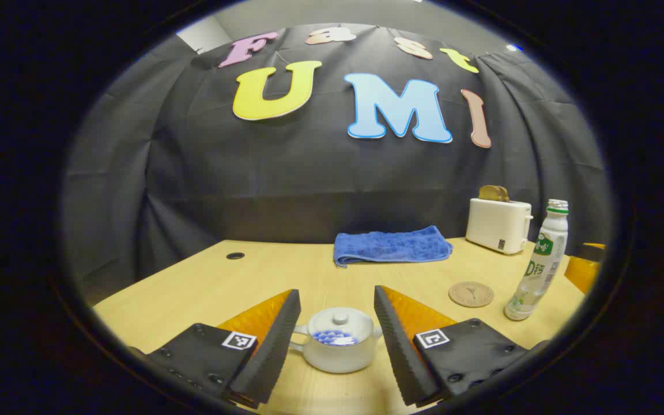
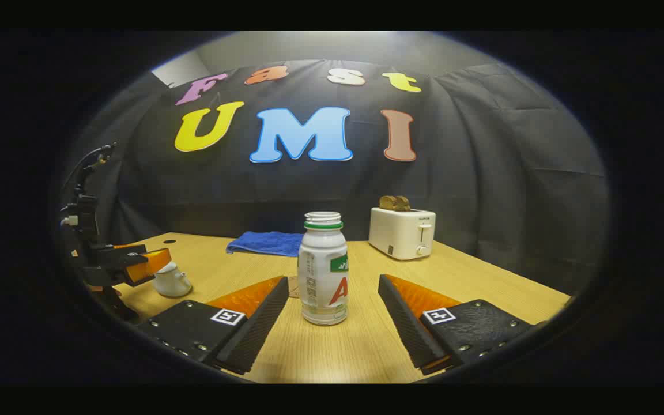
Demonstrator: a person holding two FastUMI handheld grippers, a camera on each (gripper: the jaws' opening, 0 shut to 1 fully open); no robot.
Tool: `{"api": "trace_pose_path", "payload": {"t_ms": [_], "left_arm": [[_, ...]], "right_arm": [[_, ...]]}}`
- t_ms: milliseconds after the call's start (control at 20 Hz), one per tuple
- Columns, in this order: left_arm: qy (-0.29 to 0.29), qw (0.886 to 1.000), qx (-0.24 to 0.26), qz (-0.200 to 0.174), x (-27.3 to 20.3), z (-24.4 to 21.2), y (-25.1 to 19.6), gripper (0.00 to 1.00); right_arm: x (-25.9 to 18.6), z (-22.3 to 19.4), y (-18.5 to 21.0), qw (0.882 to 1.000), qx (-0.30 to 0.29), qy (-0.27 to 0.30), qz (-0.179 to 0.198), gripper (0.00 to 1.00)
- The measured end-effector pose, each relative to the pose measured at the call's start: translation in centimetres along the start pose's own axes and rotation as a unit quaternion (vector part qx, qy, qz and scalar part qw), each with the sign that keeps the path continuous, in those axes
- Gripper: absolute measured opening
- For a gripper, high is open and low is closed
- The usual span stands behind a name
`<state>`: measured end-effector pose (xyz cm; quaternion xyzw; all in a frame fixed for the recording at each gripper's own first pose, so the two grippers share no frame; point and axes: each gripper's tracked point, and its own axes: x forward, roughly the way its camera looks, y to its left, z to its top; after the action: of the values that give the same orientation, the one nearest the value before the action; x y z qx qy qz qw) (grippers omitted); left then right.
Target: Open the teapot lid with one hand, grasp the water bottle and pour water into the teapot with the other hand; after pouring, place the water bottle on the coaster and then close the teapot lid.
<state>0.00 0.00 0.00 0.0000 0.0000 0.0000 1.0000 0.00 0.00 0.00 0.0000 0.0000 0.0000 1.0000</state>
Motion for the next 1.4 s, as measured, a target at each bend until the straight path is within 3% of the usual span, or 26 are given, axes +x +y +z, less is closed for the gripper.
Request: {"api": "trace_pose_path", "payload": {"t_ms": [250,350,600,700,850,950,1250,1350,1400], "left_arm": [[-0.01,1.0,0.007,-0.001,0.1,0.5,0.0,0.8],[-0.008,1.0,0.011,0.001,0.5,0.6,0.0,0.65],[0.003,1.0,0.016,0.004,0.9,0.2,0.1,0.56],[0.008,1.0,0.014,0.004,1.2,-0.2,0.1,0.59],[0.021,1.0,0.015,0.008,1.6,-1.1,0.3,0.52],[0.025,0.999,0.02,0.011,1.7,-1.4,0.3,0.59],[0.021,0.999,0.041,0.02,1.7,-1.2,0.7,0.6],[0.025,0.998,0.047,0.02,1.9,-1.3,0.3,0.34],[0.028,0.998,0.053,0.02,2.0,-1.3,0.3,0.34]], "right_arm": [[0.3,-1.1,-0.3,1.0,0.018,0.015,0.0,0.96],[0.3,-1.2,-0.5,1.0,0.021,0.014,0.0,0.96],[0.5,-1.3,-0.7,1.0,0.022,0.013,-0.003,0.96],[0.5,-1.4,-0.7,1.0,0.022,0.015,-0.003,0.96],[0.4,-1.6,-1.0,1.0,0.025,0.016,-0.007,0.96],[0.4,-1.7,-1.3,0.999,0.027,0.018,-0.01,0.96],[0.3,-2.0,-1.5,0.999,0.029,0.021,-0.013,0.96],[0.2,-2.1,-1.7,0.999,0.028,0.022,-0.015,0.96],[0.2,-2.1,-1.8,0.999,0.029,0.022,-0.016,0.96]]}}
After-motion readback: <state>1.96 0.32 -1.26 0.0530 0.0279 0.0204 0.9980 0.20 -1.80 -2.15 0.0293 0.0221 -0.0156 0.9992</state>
